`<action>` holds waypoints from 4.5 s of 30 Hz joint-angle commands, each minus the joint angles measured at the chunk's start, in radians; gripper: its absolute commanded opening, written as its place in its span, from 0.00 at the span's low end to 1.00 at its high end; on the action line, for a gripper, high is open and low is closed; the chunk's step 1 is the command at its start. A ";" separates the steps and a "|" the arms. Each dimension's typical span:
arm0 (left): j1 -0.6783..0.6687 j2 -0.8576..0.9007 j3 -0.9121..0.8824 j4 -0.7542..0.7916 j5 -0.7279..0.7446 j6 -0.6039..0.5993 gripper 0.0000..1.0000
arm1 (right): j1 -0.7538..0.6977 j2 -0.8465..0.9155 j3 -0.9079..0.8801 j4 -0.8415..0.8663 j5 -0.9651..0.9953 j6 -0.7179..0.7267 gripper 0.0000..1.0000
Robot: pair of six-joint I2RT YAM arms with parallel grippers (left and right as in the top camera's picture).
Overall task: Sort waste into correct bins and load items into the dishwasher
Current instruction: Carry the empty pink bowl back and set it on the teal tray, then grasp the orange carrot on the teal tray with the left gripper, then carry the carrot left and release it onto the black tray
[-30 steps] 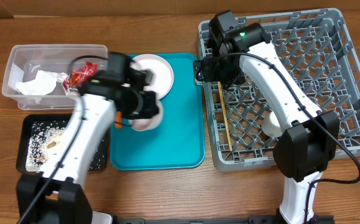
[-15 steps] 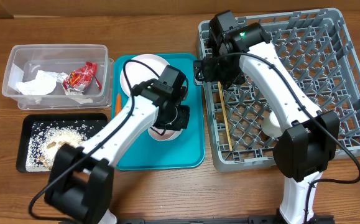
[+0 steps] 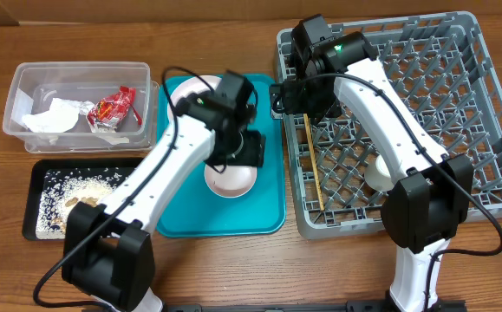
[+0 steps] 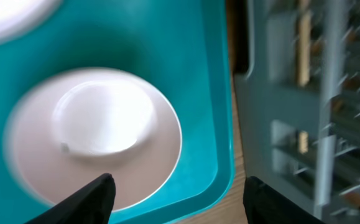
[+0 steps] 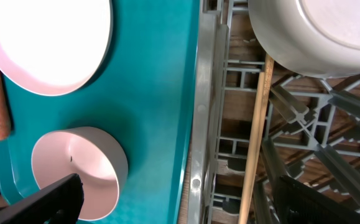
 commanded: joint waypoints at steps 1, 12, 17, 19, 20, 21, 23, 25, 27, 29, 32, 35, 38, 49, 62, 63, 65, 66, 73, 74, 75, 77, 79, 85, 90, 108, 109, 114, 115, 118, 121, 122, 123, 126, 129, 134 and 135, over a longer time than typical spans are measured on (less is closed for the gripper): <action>0.054 -0.010 0.143 -0.083 -0.096 0.029 0.69 | 0.005 -0.026 0.021 0.003 -0.005 0.003 1.00; 0.179 -0.007 0.168 -0.219 -0.372 -0.007 0.71 | 0.005 -0.026 0.021 0.003 -0.005 0.003 1.00; 0.220 -0.007 0.091 -0.182 -0.377 -0.018 0.66 | 0.005 -0.026 0.021 0.003 -0.005 0.003 1.00; 0.240 -0.007 0.043 -0.140 -0.379 -0.018 0.64 | 0.005 -0.026 0.021 0.003 -0.005 0.003 1.00; 0.249 -0.007 0.019 -0.119 -0.379 -0.019 0.63 | 0.005 -0.026 0.021 0.003 -0.005 0.003 1.00; 0.257 -0.006 -0.007 -0.097 -0.379 -0.022 0.62 | 0.005 -0.026 0.021 0.003 -0.005 0.003 1.00; 0.274 -0.006 -0.058 -0.051 -0.379 -0.022 0.61 | 0.005 -0.026 0.021 0.003 -0.005 0.003 1.00; 0.287 -0.006 -0.106 -0.007 -0.378 -0.022 0.58 | 0.005 -0.026 0.021 0.003 -0.005 0.003 1.00; 0.298 -0.006 -0.149 0.030 -0.379 -0.021 0.56 | 0.005 -0.026 0.021 0.003 -0.005 0.003 1.00; 0.312 -0.006 -0.204 0.092 -0.379 -0.021 0.56 | 0.005 -0.026 0.021 0.003 -0.005 0.003 1.00; 0.322 -0.002 -0.250 0.150 -0.378 -0.021 0.56 | 0.005 -0.026 0.021 0.003 -0.005 0.003 1.00; 0.326 -0.002 -0.281 0.182 -0.381 -0.020 0.56 | 0.005 -0.026 0.021 0.003 -0.005 0.003 1.00; 0.326 -0.002 -0.286 0.185 -0.399 -0.020 0.56 | 0.005 -0.026 0.021 0.003 -0.005 0.003 1.00; 0.326 -0.002 -0.309 0.230 -0.422 -0.016 0.52 | 0.005 -0.026 0.021 0.003 -0.005 0.003 1.00; 0.325 -0.002 -0.421 0.417 -0.423 0.029 0.50 | 0.005 -0.026 0.021 0.003 -0.005 0.003 1.00; 0.325 -0.002 -0.425 0.421 -0.423 0.029 0.50 | 0.005 -0.026 0.021 0.003 -0.005 0.003 1.00; 0.326 -0.002 -0.428 0.428 -0.423 0.029 0.49 | 0.005 -0.026 0.021 0.003 -0.005 0.003 1.00; 0.325 -0.002 -0.428 0.430 -0.423 0.029 0.48 | 0.005 -0.026 0.021 0.003 -0.005 0.003 1.00; 0.325 -0.002 -0.428 0.432 -0.420 0.029 0.33 | 0.005 -0.026 0.021 0.003 -0.005 0.003 1.00; 0.325 -0.002 -0.428 0.432 -0.420 0.029 0.30 | 0.005 -0.026 0.021 0.003 -0.005 0.003 1.00; 0.325 -0.002 -0.428 0.432 -0.420 0.029 0.26 | 0.005 -0.026 0.021 0.003 -0.005 0.003 1.00; 0.325 -0.002 -0.428 0.430 -0.420 0.029 0.22 | 0.005 -0.026 0.021 0.003 -0.005 0.003 1.00; 0.325 -0.002 -0.428 0.424 -0.419 0.029 0.15 | 0.005 -0.026 0.021 0.003 -0.005 0.003 1.00; 0.325 -0.007 -0.372 0.335 -0.419 0.029 0.04 | 0.005 -0.026 0.021 0.003 -0.005 0.003 1.00; 0.324 -0.032 -0.283 0.217 -0.406 0.028 0.04 | 0.005 -0.026 0.021 0.003 -0.005 0.003 1.00; 0.425 -0.259 -0.182 -0.075 -0.439 -0.038 0.04 | 0.005 -0.026 0.021 0.003 -0.005 0.003 1.00; 0.436 -0.257 -0.187 -0.083 -0.439 -0.054 0.04 | 0.005 -0.026 0.021 0.003 -0.005 0.003 1.00; 0.497 -0.257 -0.217 -0.092 -0.444 -0.095 0.04 | 0.005 -0.026 0.021 0.003 -0.005 0.003 1.00; 0.512 -0.257 -0.224 -0.089 -0.443 -0.097 0.04 | 0.005 -0.026 0.021 0.003 -0.005 0.003 1.00; 0.552 -0.257 -0.253 -0.078 -0.443 -0.128 0.04 | 0.005 -0.026 0.021 0.003 -0.005 0.003 1.00; 0.582 -0.257 -0.278 -0.074 -0.439 -0.137 0.04 | 0.005 -0.026 0.021 0.003 -0.005 0.003 1.00; 0.581 -0.257 -0.278 -0.075 -0.435 -0.135 0.04 | 0.005 -0.026 0.021 0.003 -0.005 0.003 1.00; 0.580 -0.258 -0.278 -0.074 -0.428 -0.126 0.04 | 0.005 -0.026 0.021 0.003 -0.005 0.003 1.00; 0.580 -0.258 -0.278 -0.058 -0.430 -0.109 0.05 | 0.005 -0.026 0.021 0.003 -0.005 0.003 1.00; 0.586 -0.257 -0.278 -0.016 -0.451 -0.109 0.13 | 0.005 -0.026 0.021 0.003 -0.005 0.003 1.00; 0.588 -0.252 -0.281 0.033 -0.450 -0.056 0.44 | 0.004 -0.026 0.021 0.003 -0.005 0.003 1.00; 0.588 -0.249 -0.283 0.036 -0.451 -0.056 0.43 | 0.004 -0.026 0.021 0.003 -0.005 0.003 1.00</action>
